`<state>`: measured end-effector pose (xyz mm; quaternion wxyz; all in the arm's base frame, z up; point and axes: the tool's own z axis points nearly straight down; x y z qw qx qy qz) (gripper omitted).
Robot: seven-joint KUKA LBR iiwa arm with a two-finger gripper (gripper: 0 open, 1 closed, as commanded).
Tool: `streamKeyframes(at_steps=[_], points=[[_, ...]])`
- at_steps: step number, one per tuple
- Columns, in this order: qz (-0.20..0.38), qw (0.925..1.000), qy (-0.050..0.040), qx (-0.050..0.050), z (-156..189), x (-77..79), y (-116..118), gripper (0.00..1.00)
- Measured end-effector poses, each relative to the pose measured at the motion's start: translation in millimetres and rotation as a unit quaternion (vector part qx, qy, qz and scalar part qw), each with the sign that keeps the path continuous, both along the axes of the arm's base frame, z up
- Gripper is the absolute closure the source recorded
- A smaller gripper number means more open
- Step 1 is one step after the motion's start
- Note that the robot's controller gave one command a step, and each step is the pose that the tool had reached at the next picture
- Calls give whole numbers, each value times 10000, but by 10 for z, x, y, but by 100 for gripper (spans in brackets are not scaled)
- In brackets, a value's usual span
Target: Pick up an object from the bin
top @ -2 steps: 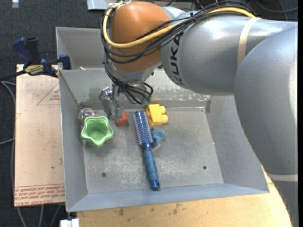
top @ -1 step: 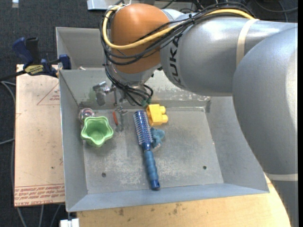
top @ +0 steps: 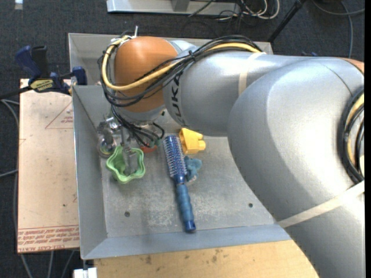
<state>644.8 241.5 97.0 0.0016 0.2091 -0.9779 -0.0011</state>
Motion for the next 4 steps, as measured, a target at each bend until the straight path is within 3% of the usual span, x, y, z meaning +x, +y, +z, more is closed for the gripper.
streamKeyframes(at_steps=[1,2,3,4], points=[[3197,9475,-61,15,-243,-120,-26,0],[2230,9748,-31,5,-254,-64,-675,0],[616,9981,-22,-2,-266,-268,-1268,0],[629,9980,-37,10,-253,-261,-1247,100]])
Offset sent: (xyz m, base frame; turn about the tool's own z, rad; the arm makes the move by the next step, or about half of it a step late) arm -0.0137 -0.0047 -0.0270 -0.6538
